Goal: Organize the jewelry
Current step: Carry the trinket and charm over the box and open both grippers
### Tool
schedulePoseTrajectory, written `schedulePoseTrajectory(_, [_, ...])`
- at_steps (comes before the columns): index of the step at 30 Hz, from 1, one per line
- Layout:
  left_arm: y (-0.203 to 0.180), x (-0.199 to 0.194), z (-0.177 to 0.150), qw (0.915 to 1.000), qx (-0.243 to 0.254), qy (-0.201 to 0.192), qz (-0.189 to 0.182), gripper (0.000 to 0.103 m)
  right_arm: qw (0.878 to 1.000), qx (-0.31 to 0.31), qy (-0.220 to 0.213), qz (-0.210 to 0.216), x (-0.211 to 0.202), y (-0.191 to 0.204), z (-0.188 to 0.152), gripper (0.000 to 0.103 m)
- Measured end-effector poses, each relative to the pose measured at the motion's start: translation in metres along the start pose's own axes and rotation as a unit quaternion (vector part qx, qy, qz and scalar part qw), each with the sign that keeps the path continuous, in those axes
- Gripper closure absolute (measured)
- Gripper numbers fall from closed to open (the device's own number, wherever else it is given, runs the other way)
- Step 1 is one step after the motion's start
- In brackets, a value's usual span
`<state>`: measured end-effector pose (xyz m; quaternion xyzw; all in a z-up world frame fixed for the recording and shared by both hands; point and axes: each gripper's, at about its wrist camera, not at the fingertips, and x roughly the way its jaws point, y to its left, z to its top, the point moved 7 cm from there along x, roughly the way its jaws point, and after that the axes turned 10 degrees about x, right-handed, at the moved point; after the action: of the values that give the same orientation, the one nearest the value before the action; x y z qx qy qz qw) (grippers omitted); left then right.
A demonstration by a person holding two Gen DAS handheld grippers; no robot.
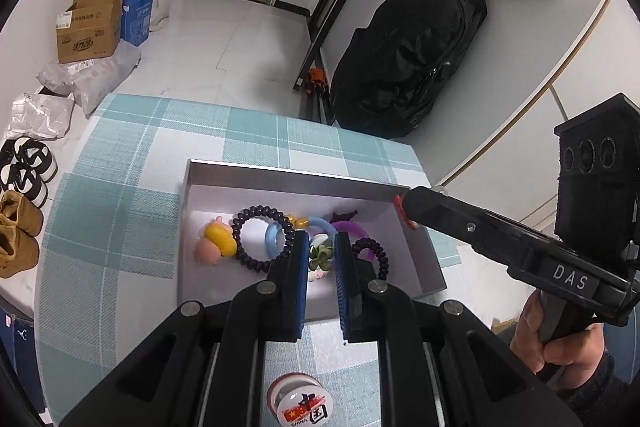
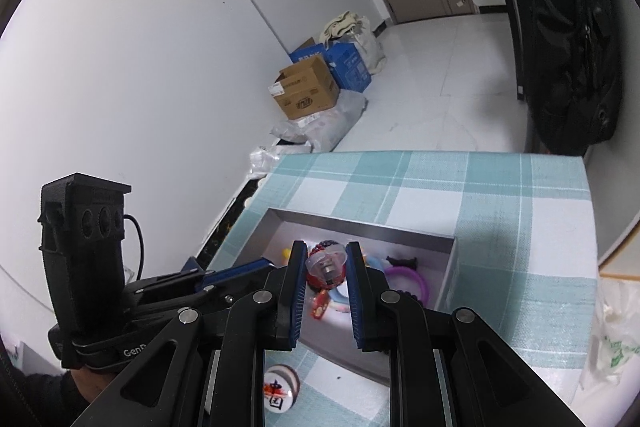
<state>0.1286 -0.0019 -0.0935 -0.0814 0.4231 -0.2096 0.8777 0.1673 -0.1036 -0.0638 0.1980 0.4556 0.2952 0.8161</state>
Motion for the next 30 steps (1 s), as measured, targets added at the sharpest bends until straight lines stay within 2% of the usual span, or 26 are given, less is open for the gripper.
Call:
schedulePoseTrajectory(12, [0.008,0.02,0.006,0.9997,-0.014,0.013,-0.016,0.095,0.999,0.022,0.026,-0.006,0.023,-0.017,-0.002,0.084])
schedulePoseTrajectory(23, [0.008,0.019,0.009,0.9992,-0.022,0.008,-0.032,0.094,1.0,0.005,0.018,-0.005,0.019,-0.01,-0.003,0.082])
schedulePoseTrajectory(25, [0.01,0.02,0.008,0.9987,-0.031,0.017,-0.037,0.084,1.0,0.003,0.006,-0.006,0.014,-0.009,-0.002,0.077])
schedulePoseTrajectory(27, [0.009,0.019,0.008,0.9982,-0.034,0.016,-0.046,0.063,1.0,0.005,-0.005,-0.003,0.007,-0.01,0.0,0.065])
schedulePoseTrajectory(28, [0.007,0.015,0.008,0.998,-0.034,0.009,-0.053,0.061,1.0,0.006,-0.016,-0.003,0.001,-0.01,0.002,0.061])
schedulePoseTrajectory(30, [0.005,0.011,0.009,0.9984,-0.028,-0.002,-0.048,0.052,1.0,0.008,-0.029,-0.001,-0.007,-0.011,0.003,0.06])
